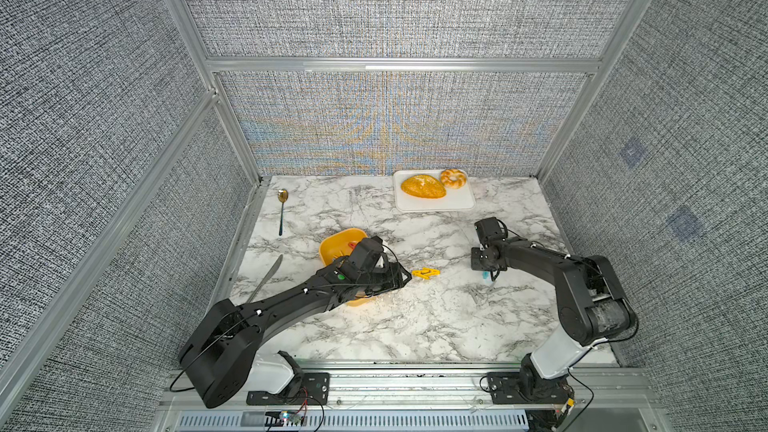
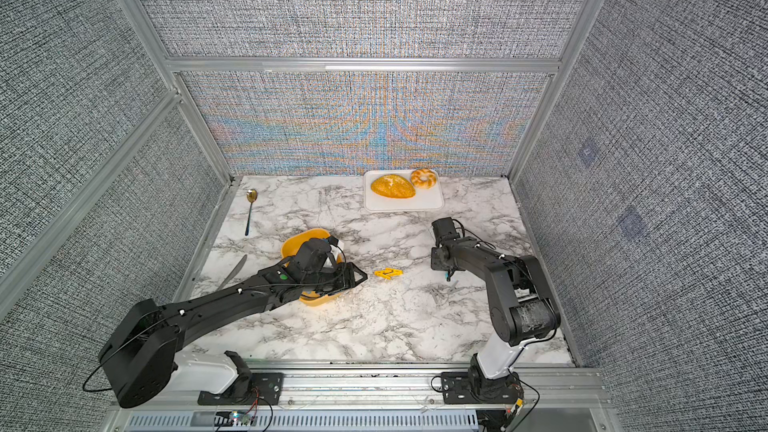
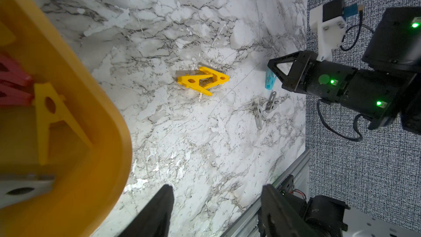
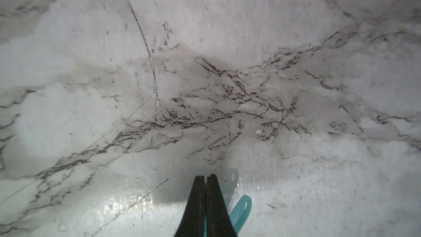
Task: Put the clothespins into the storage box
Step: Pick up the clothespin from the center of the board, then place the clothespin in the storage box.
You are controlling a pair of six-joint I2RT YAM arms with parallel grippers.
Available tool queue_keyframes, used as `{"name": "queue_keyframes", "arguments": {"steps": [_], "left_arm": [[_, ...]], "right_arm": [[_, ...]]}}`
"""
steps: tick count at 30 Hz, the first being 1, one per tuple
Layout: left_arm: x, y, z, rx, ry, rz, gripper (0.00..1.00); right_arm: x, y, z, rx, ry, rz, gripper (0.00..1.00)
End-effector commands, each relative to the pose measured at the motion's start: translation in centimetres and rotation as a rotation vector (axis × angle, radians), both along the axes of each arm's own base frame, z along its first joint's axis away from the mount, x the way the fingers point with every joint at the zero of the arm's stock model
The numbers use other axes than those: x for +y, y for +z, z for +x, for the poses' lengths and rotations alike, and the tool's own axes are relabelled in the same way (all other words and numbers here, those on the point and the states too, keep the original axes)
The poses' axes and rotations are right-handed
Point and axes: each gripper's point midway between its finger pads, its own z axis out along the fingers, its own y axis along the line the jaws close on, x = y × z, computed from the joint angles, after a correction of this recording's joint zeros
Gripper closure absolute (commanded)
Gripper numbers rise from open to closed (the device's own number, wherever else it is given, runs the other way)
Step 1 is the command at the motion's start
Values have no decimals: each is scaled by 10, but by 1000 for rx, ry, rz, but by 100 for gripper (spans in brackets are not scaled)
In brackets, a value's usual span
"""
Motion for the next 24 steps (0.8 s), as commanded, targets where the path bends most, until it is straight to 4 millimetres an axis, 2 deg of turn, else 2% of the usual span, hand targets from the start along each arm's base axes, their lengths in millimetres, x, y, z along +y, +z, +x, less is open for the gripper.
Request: {"name": "queue_keyframes", "arguments": {"steps": [1,5,10,15,21,24], "left_arm": [[12,0,0,-23,27,44,34],[34,8,1,-64,83,110,34],[66,20,3,-123,184,182,33],[104,33,4,-175,299,238,30],[146,37,-4,-181,427,241,24],[160,36,-10,-181,466,227,22]], "right_arm": [[18,13,10,-41,24,56,100],[63,37,21,-85,103,156,100],[143,70,27,-127,251,269,100],[234,107,24,-159,418,401,100],[325,141,15,-163,574,553,100],[364,153,13,-156,640,614,99]]}}
